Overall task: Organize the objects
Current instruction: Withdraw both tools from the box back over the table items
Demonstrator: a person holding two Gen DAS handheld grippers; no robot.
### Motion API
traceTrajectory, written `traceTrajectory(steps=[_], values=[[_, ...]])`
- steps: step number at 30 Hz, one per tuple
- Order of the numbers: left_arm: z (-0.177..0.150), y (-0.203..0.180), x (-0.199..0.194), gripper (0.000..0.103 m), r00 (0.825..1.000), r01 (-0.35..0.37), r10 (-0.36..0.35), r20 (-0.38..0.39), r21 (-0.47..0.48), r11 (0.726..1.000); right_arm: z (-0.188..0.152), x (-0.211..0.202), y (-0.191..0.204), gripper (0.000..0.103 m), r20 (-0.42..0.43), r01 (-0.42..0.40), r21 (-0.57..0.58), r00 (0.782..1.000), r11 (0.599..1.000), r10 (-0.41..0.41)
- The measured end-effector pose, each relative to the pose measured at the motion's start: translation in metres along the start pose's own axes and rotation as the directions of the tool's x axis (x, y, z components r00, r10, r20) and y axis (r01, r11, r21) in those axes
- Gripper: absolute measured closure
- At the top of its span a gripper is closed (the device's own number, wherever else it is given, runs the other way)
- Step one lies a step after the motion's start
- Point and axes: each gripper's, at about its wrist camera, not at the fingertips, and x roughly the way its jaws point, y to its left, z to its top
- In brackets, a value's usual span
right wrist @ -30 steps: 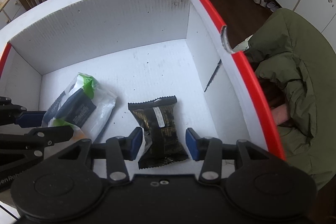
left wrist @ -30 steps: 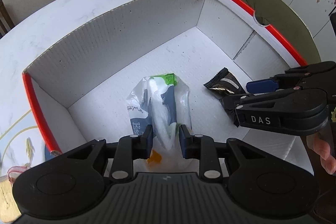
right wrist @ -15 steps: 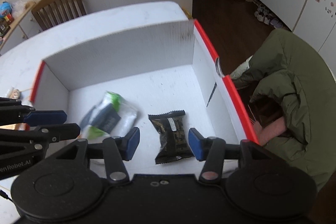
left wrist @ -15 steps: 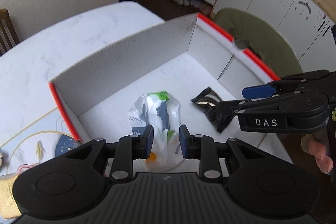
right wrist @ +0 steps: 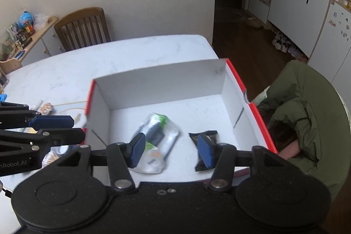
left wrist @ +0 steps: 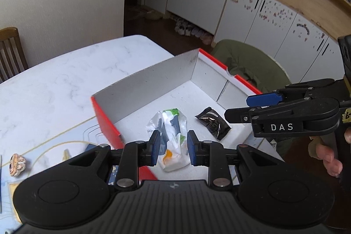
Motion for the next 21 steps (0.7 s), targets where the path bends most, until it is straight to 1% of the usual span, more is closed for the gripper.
traceTrajectory(steps=[3,8,13,16,18,21], values=[[-0.008,0.006,-0.018,0.079,1.000,0.005,-0.005,0.028,-0.003,1.000,-0.004,-0.010,0.014,0.051,0.022,0.006,-0.010,1.000,1.000,-0.006],[-0.024,0.020,-0.050,0.079,0.998,0.001,0.000,0.065,-0.008,1.000,-0.013,-0.024,0.037,0.050,0.046,-0.020,0.004,0.999,1.000,0.019],[-0.043,0.040,-0.075,0.079,0.997,-0.010,0.012,0.075,-0.023,1.000,-0.024,-0.033,0.063,0.049,0.061,-0.037,0.002,0.997,0.999,0.037],[-0.056,0.056,-0.088,0.079,0.996,-0.024,0.027,0.081,-0.046,0.999,-0.031,-0.035,0.080,0.047,0.068,-0.048,-0.007,0.996,0.999,0.048],[-0.066,0.066,-0.096,0.079,0.995,-0.034,0.039,0.087,-0.058,0.998,-0.036,-0.036,0.094,0.042,0.076,-0.055,-0.020,0.996,0.998,0.056],[-0.080,0.082,-0.106,0.079,0.995,-0.030,0.038,0.092,-0.088,0.996,-0.043,-0.034,0.115,0.039,0.076,-0.055,-0.048,0.995,0.997,0.059]])
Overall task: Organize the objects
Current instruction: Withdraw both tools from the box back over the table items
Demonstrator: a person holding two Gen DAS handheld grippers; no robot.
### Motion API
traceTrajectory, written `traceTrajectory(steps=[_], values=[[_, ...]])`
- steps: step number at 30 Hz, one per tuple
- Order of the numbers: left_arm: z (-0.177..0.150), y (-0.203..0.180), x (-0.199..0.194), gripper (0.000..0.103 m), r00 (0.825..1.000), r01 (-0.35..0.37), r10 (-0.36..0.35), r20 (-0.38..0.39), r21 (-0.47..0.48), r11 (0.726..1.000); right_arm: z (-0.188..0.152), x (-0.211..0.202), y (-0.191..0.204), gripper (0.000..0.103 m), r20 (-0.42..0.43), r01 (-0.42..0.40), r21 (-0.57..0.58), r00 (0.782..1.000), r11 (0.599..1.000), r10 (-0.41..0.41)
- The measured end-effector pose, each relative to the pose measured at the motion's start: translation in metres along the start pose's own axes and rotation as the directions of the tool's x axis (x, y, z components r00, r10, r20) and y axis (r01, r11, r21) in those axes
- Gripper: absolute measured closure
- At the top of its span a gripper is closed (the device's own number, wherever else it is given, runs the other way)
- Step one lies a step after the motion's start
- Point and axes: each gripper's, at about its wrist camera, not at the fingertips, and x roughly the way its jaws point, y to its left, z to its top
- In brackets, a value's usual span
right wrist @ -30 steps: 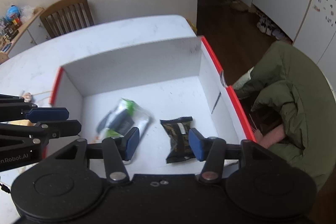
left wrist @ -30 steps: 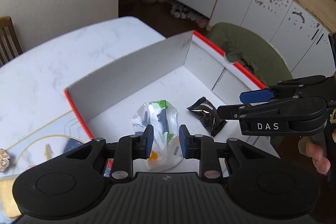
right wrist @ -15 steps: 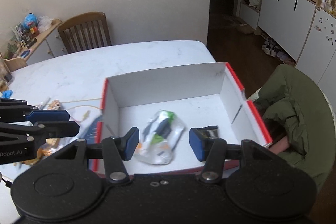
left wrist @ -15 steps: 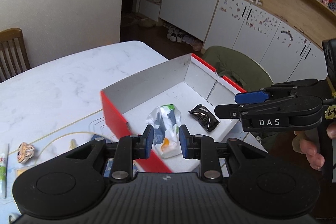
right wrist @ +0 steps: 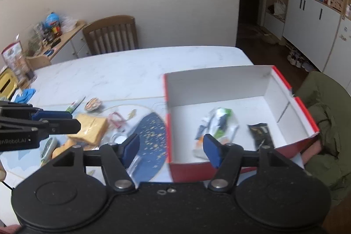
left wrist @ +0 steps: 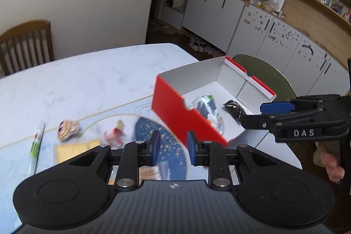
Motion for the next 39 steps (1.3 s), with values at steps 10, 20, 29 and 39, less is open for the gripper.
traceTrajectory(steps=[10,20,29,39], values=[[-0.046,0.054,-0.028,0.077,0.998,-0.056,0.056,-0.001,-0.067,0.996,-0.023,0.020,0.061,0.033,-0.043,-0.053,-0.032,0.998,0.998,0.052],[-0.085,0.110,-0.053,0.035,0.989,-0.148,0.150,0.012,-0.102,0.984,-0.040,0.044,0.101,0.022,-0.065,-0.081,-0.088,0.995,0.993,0.075],[-0.115,0.156,-0.052,0.029,0.981,-0.196,0.191,-0.043,-0.178,0.964,-0.045,0.074,0.116,0.013,-0.107,-0.090,-0.157,0.992,0.984,0.074],[-0.132,0.190,-0.020,0.024,0.966,-0.245,0.224,-0.127,-0.193,0.950,-0.044,0.117,0.117,0.011,-0.175,-0.095,-0.256,0.983,0.962,0.051]])
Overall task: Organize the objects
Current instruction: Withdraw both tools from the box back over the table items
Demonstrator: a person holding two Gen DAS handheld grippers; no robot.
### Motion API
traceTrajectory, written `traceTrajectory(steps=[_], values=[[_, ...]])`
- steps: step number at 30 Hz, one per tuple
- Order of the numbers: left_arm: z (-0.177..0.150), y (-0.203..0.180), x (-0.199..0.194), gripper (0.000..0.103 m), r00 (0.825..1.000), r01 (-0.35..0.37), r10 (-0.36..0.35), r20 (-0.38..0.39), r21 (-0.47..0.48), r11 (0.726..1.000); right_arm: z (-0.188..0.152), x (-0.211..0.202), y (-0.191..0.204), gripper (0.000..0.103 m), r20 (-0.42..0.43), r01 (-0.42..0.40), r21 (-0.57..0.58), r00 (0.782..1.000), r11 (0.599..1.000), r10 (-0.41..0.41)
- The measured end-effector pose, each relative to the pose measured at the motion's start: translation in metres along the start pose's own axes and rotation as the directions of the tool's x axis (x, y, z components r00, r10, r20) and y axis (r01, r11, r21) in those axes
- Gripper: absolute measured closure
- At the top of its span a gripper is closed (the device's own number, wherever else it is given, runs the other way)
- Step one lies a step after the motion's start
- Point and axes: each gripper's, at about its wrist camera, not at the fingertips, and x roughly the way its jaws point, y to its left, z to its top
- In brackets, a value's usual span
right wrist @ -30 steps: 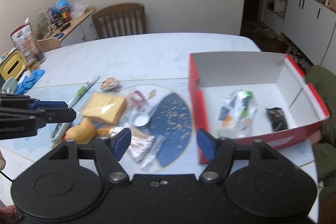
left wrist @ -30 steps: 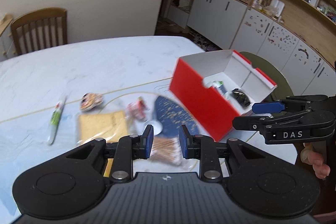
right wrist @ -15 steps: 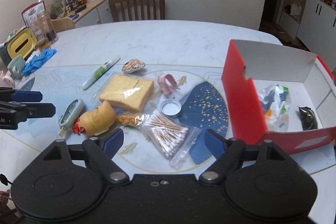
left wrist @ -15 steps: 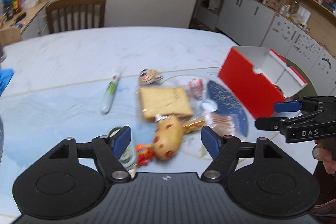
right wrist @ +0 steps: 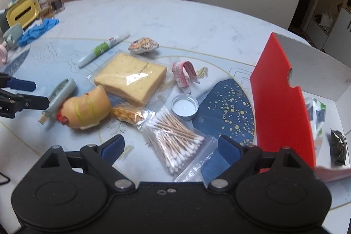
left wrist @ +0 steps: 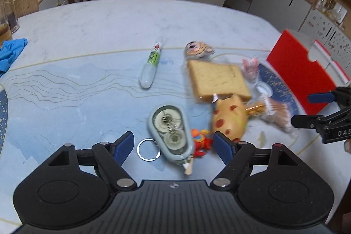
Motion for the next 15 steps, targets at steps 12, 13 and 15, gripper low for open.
traceTrajectory(steps=[12,13,15], values=[[0.008,0.000,0.033,0.023,0.997,0.013,-0.015,-0.071,-0.030,0.999,0.008,0.034,0.002,0.011,-0.056,0.011,-0.126,0.998,0.992,-0.019],[0.009,0.001,0.035,0.023,0.997,0.015,-0.017,-0.074,-0.032,0.999,0.009,0.036,0.003,0.011,-0.058,0.008,-0.129,0.998,0.992,-0.016],[0.010,0.001,0.038,0.023,0.997,0.010,-0.013,-0.080,-0.037,0.999,0.010,0.040,0.003,0.011,-0.062,0.000,-0.133,0.998,0.991,-0.008]])
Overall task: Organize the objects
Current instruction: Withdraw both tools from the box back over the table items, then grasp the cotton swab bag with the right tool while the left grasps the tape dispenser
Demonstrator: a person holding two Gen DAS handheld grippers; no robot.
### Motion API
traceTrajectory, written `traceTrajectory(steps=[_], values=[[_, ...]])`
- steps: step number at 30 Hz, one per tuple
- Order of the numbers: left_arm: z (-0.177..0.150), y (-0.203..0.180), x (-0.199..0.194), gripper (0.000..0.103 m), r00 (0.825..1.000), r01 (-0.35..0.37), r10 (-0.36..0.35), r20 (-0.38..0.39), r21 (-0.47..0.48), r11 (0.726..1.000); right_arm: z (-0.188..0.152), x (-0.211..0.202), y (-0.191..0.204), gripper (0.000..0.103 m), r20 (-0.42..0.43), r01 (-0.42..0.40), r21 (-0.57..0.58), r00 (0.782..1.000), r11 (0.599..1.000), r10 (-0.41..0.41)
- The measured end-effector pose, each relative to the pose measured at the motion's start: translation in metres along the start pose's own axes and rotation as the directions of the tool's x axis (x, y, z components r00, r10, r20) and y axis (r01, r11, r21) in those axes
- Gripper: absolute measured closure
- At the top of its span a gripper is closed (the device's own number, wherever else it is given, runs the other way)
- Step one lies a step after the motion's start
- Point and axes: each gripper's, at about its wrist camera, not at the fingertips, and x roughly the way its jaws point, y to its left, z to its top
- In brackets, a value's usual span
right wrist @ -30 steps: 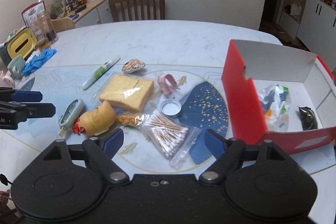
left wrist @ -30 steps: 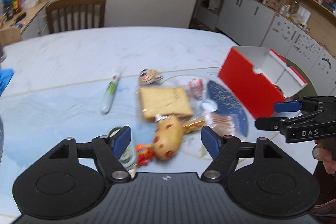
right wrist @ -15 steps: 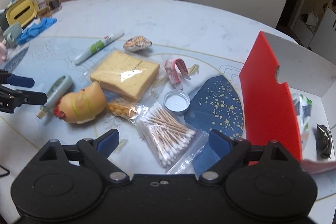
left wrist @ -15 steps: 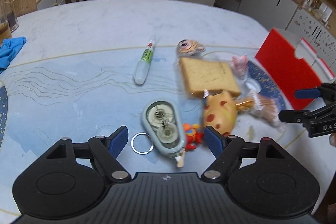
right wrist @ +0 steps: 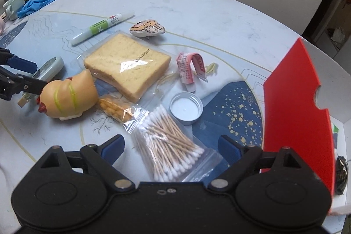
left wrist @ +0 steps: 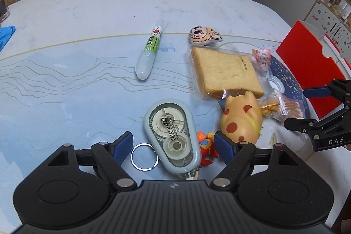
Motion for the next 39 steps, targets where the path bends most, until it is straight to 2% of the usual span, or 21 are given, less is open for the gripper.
traceTrajectory(steps=[8,12,18,21,24,28,39], values=[[0.000,0.002,0.003,0.026,1.000,-0.001,0.001,0.001,-0.007,1.000,0.000,0.010,0.003,0.020,-0.015,-0.030,-0.024,0.999,0.999,0.030],[0.001,0.001,0.002,0.042,1.000,0.016,-0.016,0.003,-0.005,1.000,0.000,0.010,0.002,0.031,-0.019,-0.028,-0.025,0.999,0.999,0.028],[0.001,0.000,0.000,0.051,1.000,0.014,-0.014,0.011,-0.003,1.000,-0.006,0.004,0.000,0.047,-0.019,-0.005,-0.016,1.000,1.000,0.005],[0.000,-0.003,-0.001,0.052,1.000,0.005,-0.005,0.014,0.011,1.000,-0.011,-0.001,0.002,0.059,-0.012,0.016,-0.011,1.000,1.000,-0.016],[0.000,-0.006,-0.002,0.052,1.000,-0.009,0.009,0.017,0.023,1.000,-0.016,-0.006,0.002,0.063,-0.012,0.040,0.017,0.999,0.999,-0.040],[-0.001,-0.006,-0.004,0.053,1.000,-0.010,0.010,0.014,0.015,1.000,-0.025,-0.018,-0.001,0.067,-0.007,0.050,0.072,0.999,0.996,-0.050],[-0.010,-0.001,-0.022,0.055,1.000,0.011,-0.011,0.025,-0.026,1.000,-0.044,-0.072,-0.015,0.069,0.053,0.024,0.220,0.998,0.975,-0.036]])
